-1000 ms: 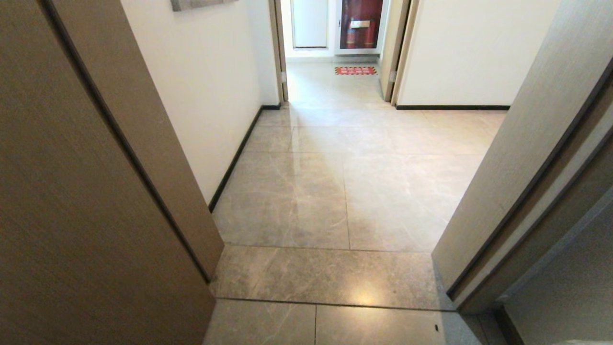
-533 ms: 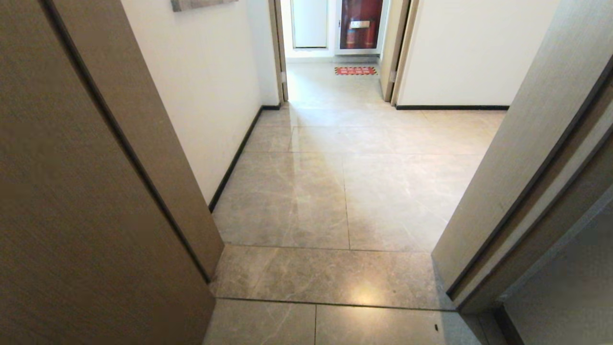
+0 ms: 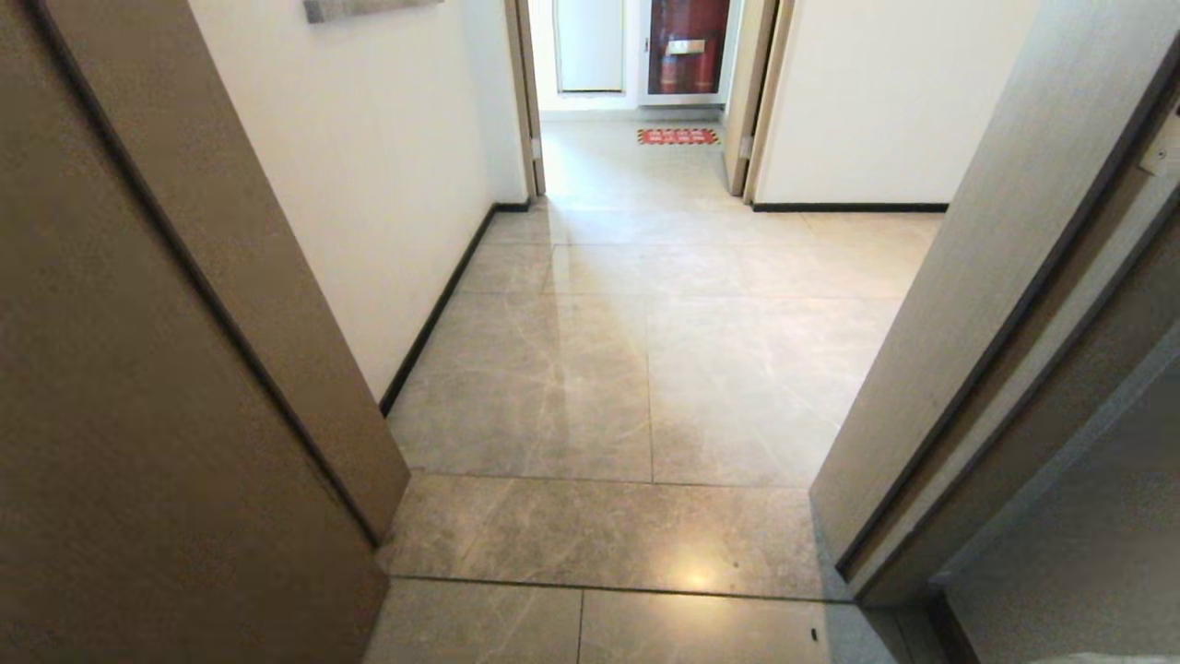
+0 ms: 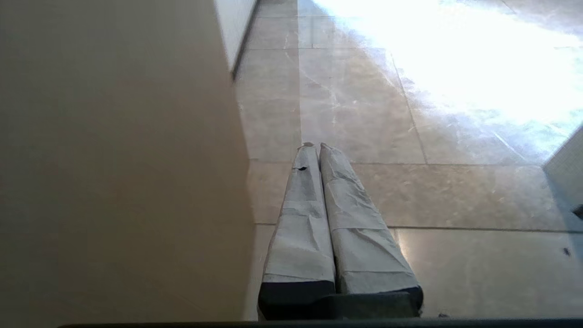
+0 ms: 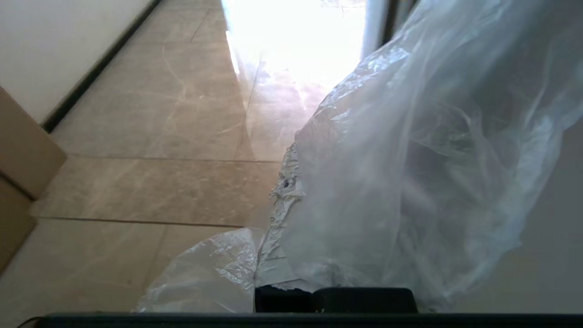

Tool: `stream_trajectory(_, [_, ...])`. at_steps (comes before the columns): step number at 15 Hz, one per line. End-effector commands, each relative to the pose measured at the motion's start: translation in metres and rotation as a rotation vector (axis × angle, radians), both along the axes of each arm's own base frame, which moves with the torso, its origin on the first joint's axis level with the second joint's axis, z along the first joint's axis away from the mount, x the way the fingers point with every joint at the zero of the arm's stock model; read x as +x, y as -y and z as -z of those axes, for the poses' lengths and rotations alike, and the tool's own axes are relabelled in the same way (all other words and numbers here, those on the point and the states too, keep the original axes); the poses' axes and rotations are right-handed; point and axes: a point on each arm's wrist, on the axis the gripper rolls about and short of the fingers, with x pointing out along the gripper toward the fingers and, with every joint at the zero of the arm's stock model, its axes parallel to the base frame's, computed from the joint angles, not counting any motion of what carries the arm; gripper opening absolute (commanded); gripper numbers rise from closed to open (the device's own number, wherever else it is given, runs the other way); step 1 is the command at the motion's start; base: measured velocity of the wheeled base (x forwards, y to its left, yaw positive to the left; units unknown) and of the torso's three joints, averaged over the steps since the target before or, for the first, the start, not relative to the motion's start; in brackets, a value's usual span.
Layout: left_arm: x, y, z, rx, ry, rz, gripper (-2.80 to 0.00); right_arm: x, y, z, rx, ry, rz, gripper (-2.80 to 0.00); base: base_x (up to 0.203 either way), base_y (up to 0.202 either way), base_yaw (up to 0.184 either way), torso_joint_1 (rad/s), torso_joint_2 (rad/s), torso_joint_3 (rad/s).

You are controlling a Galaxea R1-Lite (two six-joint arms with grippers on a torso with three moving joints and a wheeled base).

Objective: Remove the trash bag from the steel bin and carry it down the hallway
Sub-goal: Put the trash bag at the door

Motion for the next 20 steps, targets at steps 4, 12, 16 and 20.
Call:
stream_trajectory(4, [-0.0001,0.0,0.0,0.0,0.002,0.0,-2.8,0.0002,0.0,0.0004,0.0,-0.002,-0.001,-2.8,0.0,-0.103,0.0,0.0,0.0,-0.001])
stream_trajectory(12, [0.0,0.0,-0.0001,-0.002,0.001,0.0,-2.8,0.0002,0.0,0.0005,-0.001,-0.003,-0.001,-2.8,0.0,0.0,0.0,0.0,0.0,0.0])
stream_trajectory(16, [-0.0001,0.0,0.0,0.0,0.002,0.0,-2.8,0.0002,0.0,0.0004,-0.003,-0.002,-0.001,-2.8,0.0,0.0,0.0,0.0,0.0,0.0])
stream_trajectory(20, [-0.0001,0.0,0.0,-0.002,0.002,0.0,-2.8,0.0003,0.0,0.0006,-0.001,-0.003,-0.001,-2.8,0.135,0.0,0.001,0.003,0.0,0.003])
